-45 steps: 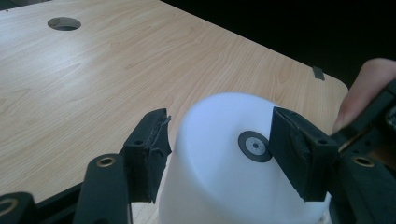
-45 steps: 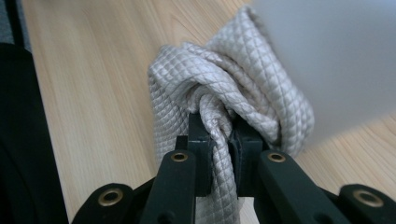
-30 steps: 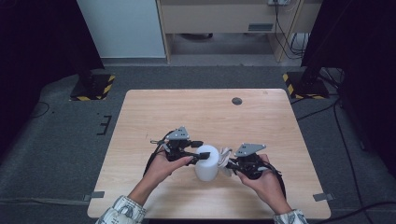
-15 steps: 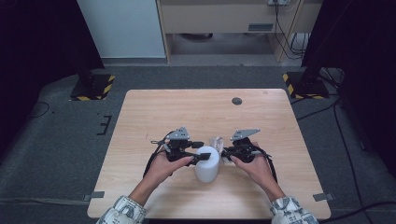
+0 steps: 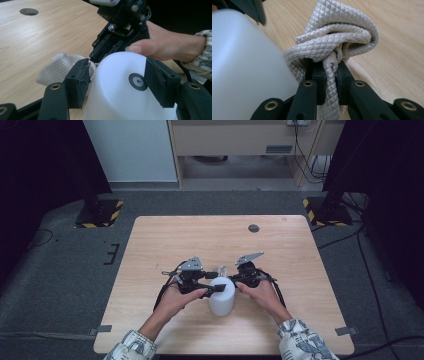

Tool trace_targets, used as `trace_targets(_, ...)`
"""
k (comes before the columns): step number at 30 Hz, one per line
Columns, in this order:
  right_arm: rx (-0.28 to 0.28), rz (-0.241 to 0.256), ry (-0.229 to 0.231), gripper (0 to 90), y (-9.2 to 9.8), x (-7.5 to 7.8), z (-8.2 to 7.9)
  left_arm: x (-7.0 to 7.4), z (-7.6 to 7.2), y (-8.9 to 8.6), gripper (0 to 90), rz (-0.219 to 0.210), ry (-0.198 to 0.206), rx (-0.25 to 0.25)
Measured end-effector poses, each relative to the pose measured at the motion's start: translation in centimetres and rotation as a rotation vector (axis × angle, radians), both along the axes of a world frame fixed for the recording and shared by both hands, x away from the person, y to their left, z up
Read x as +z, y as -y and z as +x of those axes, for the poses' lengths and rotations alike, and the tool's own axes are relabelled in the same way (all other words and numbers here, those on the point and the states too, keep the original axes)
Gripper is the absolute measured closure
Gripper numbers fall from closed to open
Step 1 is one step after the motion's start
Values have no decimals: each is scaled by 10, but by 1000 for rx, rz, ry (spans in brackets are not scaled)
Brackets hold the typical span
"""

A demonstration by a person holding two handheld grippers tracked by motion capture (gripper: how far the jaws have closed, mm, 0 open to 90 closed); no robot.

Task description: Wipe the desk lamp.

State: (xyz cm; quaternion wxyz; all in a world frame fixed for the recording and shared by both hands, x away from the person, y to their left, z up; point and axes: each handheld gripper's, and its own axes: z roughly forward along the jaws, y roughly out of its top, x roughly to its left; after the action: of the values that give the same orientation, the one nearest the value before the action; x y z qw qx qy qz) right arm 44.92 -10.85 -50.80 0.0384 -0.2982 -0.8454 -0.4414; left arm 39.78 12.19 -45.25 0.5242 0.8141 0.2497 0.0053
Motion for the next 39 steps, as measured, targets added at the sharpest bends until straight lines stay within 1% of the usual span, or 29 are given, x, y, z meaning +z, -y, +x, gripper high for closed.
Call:
trace_targets(3,5,-30,-9,815,0,-4,2,0,0,0,366,-3,-4,-1)
trace_targets(5,-1,-33,-6,815,1,-3,2,0,0,0,365,-4,-4,0)
trace_targets(7,-7,-5,-8,815,3,1,2,-1,1,0,364,-5,-5,1)
trace_targets(9,-8,46,-4,815,6,8,2,-1,1,0,362,-7,-7,0)
trace_targets(10,-7,60,-2,815,7,10,1,-1,1,0,362,-8,-8,0)
trace_targets(11,-2,56,4,815,6,11,0,-1,1,0,361,-8,-9,1)
trace_targets(12,3,34,9,815,5,10,-1,-1,1,0,360,-8,-10,1)
trace_targets(13,4,0,20,815,3,8,-3,-1,1,0,360,-7,-9,2)
trace_targets(15,7,-68,24,815,1,3,-4,-1,1,0,361,-6,-7,2)
trace_targets(16,5,-87,24,814,1,1,-5,-1,1,0,361,-6,-7,2)
trace_targets(19,12,-144,45,814,2,-2,-7,-1,0,0,361,-3,-4,3)
trace_targets(20,11,-150,49,814,2,-1,-7,-1,0,0,360,-5,-6,3)
trace_targets(23,-4,-113,50,814,6,4,-7,-1,0,0,360,-3,-4,3)
trace_targets(25,-12,-52,51,814,9,10,-7,0,0,0,361,-2,-3,4)
trace_targets(26,-11,-46,52,814,9,12,-8,-1,0,0,361,-4,-5,4)
trace_targets(29,3,-81,61,814,8,11,-10,-1,0,0,362,-8,-9,5)
trace_targets(30,5,-103,60,814,7,8,-11,-1,0,0,362,-8,-9,5)
trace_targets(32,5,-119,54,814,7,5,-11,-1,0,0,362,-7,-7,5)
trace_targets(34,-9,-131,60,813,8,4,-11,-1,0,0,360,-4,-3,5)
trace_targets(35,-13,-132,66,813,9,5,-10,0,-1,0,360,-2,3,5)
trace_targets(37,-39,-112,82,813,13,10,-10,0,-1,0,345,7,12,9)
trace_targets(38,-53,-107,91,812,16,13,-10,1,-2,0,311,9,12,5)
trace_targets(39,-63,-112,97,812,19,16,-12,1,-2,0,256,12,9,3)
